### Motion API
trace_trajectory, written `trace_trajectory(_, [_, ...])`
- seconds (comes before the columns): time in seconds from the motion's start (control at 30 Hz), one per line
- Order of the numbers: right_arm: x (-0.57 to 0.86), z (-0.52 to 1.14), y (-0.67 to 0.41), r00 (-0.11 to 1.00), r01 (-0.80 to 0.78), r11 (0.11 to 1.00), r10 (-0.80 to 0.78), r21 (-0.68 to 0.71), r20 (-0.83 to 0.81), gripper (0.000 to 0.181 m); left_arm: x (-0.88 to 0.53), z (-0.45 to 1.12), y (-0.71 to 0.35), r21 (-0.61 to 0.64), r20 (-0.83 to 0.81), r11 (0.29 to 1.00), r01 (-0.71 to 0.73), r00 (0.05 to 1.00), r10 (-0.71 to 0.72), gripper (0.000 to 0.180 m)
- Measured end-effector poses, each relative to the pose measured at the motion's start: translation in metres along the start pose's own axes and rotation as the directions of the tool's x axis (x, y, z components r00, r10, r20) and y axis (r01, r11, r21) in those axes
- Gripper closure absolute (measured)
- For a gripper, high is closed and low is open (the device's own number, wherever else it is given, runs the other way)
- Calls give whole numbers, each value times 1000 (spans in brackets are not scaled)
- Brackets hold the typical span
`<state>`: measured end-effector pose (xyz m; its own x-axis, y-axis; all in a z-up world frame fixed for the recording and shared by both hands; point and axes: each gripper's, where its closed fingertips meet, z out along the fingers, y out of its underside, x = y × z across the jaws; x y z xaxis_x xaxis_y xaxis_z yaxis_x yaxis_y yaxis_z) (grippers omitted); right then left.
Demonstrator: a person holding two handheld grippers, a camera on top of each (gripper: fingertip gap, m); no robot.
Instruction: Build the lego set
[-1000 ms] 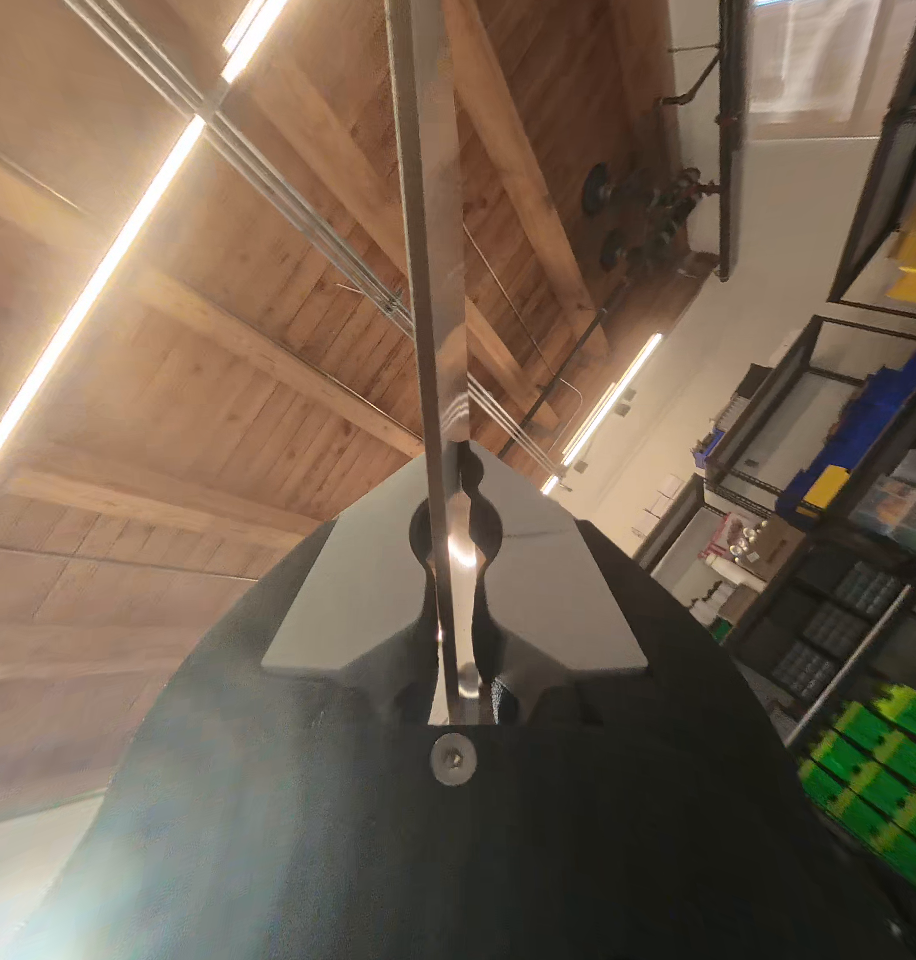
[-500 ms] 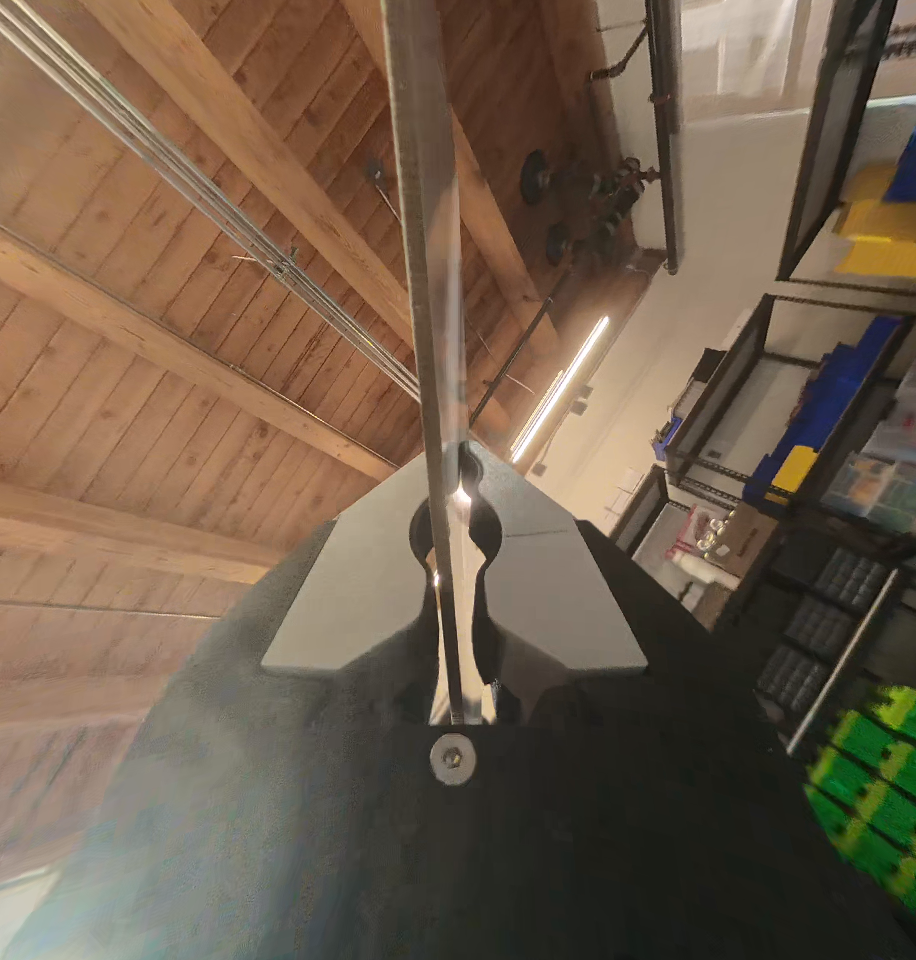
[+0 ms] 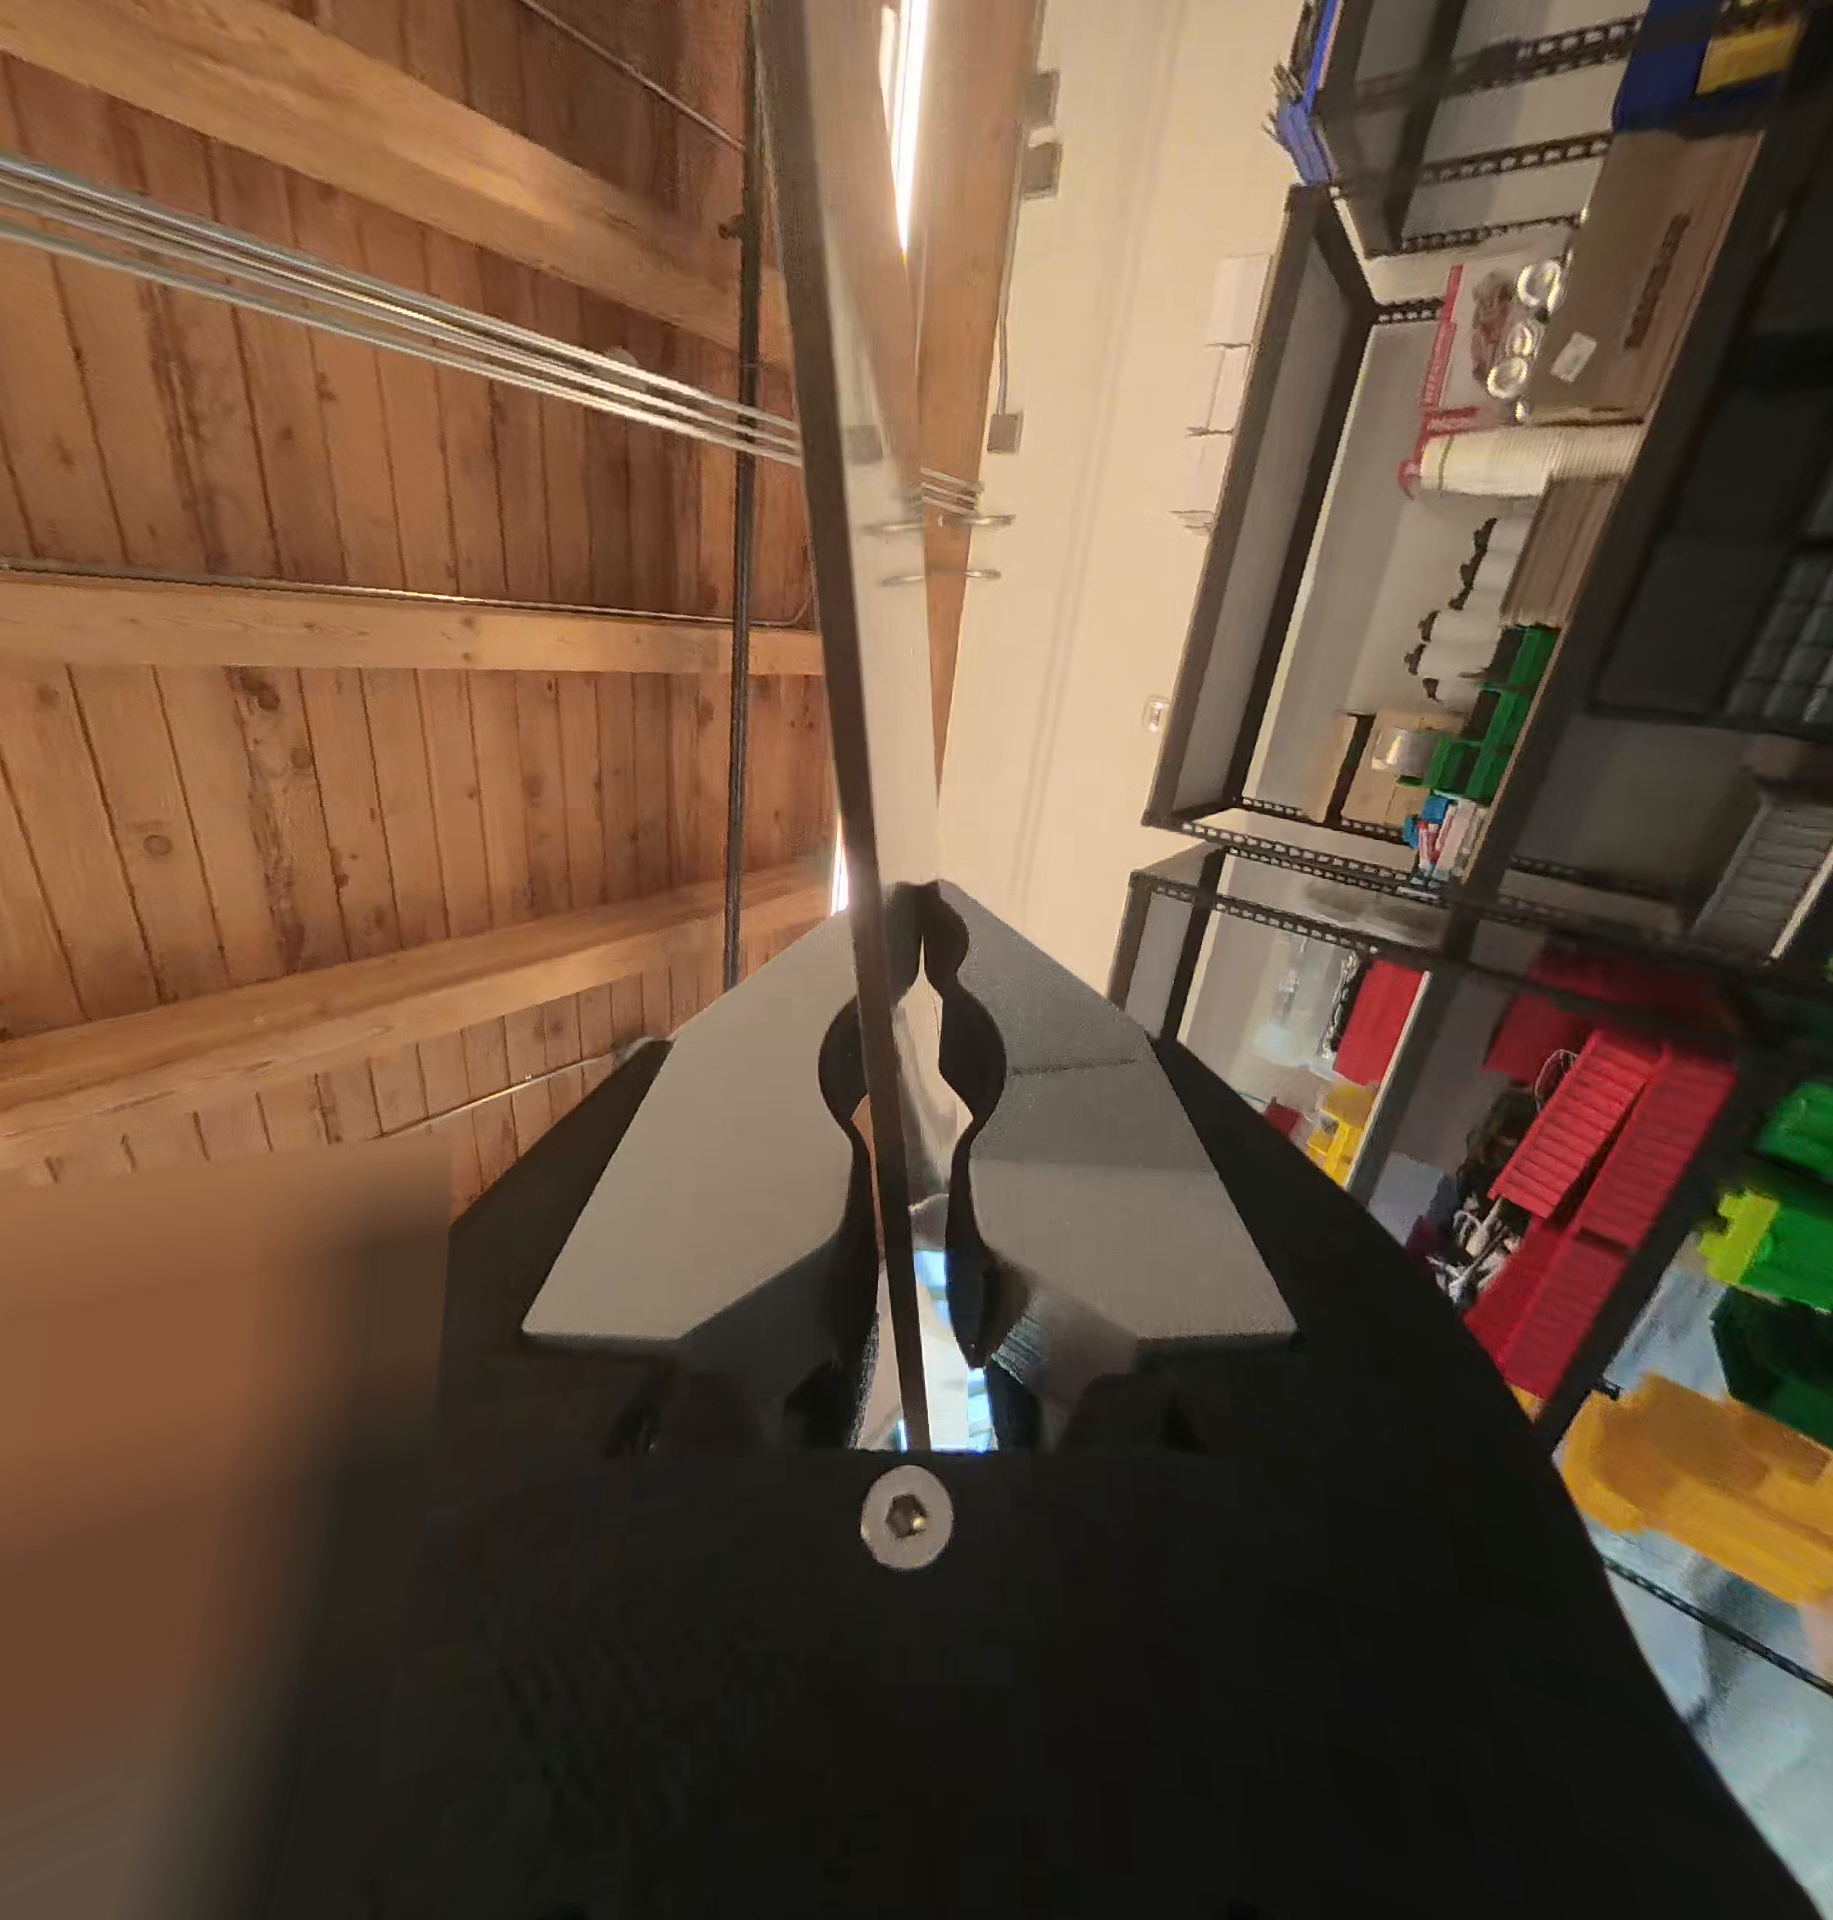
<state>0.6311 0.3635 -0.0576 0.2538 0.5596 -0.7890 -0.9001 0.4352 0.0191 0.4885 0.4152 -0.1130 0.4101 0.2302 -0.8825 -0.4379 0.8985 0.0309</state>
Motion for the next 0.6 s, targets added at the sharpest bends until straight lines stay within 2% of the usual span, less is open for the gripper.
trace_trajectory(0.13, [92,113,14,999,-31,1000,31,-6,-41,181,38,87,87,34,51,996,-81,996,79,154])
trace_trajectory(0.23, [148,204,18,998,-41,998,38,-45,-57,181,62,164,139,90,48,990,-105,994,101,155])
trace_trajectory(0.37, [210,304,8,996,-87,995,86,-54,-23,181,99,271,198,105,38,980,-168,986,165,155])
trace_trajectory(0.47, [263,369,-5,995,-100,994,100,-50,-6,181,146,340,237,161,-8,956,-246,968,250,178])
trace_trajectory(0.6, [345,458,-29,994,-111,993,111,-43,14,181,206,434,298,189,-15,947,-261,963,269,179])
